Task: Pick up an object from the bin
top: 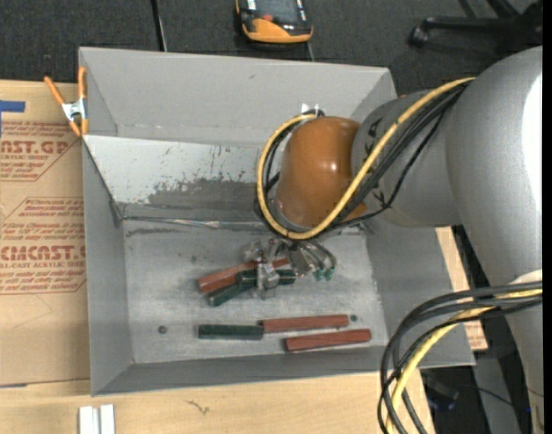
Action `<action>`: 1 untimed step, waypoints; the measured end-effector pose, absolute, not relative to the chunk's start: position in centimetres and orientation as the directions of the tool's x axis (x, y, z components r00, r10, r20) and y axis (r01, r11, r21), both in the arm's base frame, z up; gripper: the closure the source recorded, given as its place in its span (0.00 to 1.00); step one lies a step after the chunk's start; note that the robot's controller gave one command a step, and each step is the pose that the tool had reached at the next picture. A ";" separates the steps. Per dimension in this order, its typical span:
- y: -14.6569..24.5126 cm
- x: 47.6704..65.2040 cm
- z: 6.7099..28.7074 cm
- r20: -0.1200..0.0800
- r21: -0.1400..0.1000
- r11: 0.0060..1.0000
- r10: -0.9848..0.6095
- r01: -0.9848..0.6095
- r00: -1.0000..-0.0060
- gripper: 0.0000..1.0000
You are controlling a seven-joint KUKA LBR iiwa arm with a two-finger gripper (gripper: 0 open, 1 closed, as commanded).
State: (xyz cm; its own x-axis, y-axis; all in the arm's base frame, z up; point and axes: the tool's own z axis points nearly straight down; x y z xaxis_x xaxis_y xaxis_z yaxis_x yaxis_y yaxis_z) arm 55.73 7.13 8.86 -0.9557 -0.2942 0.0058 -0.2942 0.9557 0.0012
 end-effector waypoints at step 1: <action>7.2 55.8 10.4 0.001 0.000 0.956 -0.294 -0.294 -0.956 1.00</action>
Offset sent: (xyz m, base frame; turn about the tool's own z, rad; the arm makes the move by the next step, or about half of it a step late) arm -0.0002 0.0002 0.0640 0.0000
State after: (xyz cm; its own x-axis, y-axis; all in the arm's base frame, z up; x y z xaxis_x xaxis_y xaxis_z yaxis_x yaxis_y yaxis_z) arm 55.83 7.16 10.39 -0.9557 -0.2944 0.0014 -0.2944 0.9557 0.0003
